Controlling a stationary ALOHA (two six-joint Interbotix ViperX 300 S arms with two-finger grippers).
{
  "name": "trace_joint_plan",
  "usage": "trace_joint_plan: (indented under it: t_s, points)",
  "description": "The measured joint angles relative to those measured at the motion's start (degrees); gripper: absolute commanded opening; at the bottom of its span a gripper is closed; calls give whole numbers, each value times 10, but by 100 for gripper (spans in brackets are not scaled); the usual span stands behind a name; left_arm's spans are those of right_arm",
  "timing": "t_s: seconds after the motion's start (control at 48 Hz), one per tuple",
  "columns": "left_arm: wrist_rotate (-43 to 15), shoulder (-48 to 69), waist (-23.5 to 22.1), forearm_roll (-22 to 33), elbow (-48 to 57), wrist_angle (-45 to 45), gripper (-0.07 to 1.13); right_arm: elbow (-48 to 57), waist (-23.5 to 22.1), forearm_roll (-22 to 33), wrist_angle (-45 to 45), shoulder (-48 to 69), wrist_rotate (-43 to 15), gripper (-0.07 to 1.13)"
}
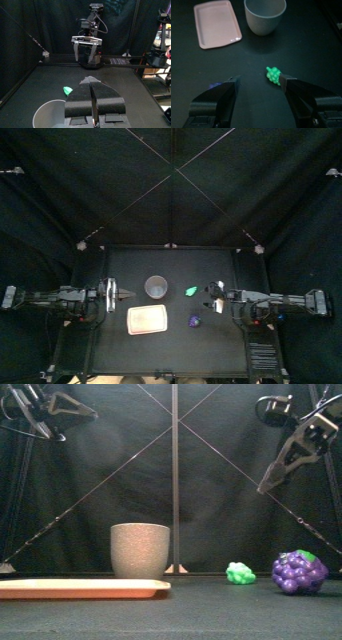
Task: Pick the green grapes then place it on the pink plate
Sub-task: Pick the green grapes
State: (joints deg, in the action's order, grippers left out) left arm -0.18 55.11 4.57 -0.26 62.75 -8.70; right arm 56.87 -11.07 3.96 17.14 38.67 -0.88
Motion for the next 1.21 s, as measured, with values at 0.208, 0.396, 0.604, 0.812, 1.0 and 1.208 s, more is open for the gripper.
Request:
trace_joint_plan:
  t_s: [0.208,0.396,0.604,0.812,1.0,1.208]
  points:
    - [1,0,10,0,2,-6,14,-8,-21,71,-22,-89,3,95]
    - [2,0,15,1,6,-9,14,-34,-23,136,-44,-171,1,95]
    - [1,0,20,2,14,-15,14,-73,-35,191,-40,-259,1,95]
    - [2,0,22,2,19,-16,14,-99,-40,215,-15,-324,1,95]
    - [3,0,22,2,21,-16,14,-120,-45,221,-7,-367,1,95]
    - [4,0,22,7,21,-16,14,-129,-56,219,-6,-391,0,95]
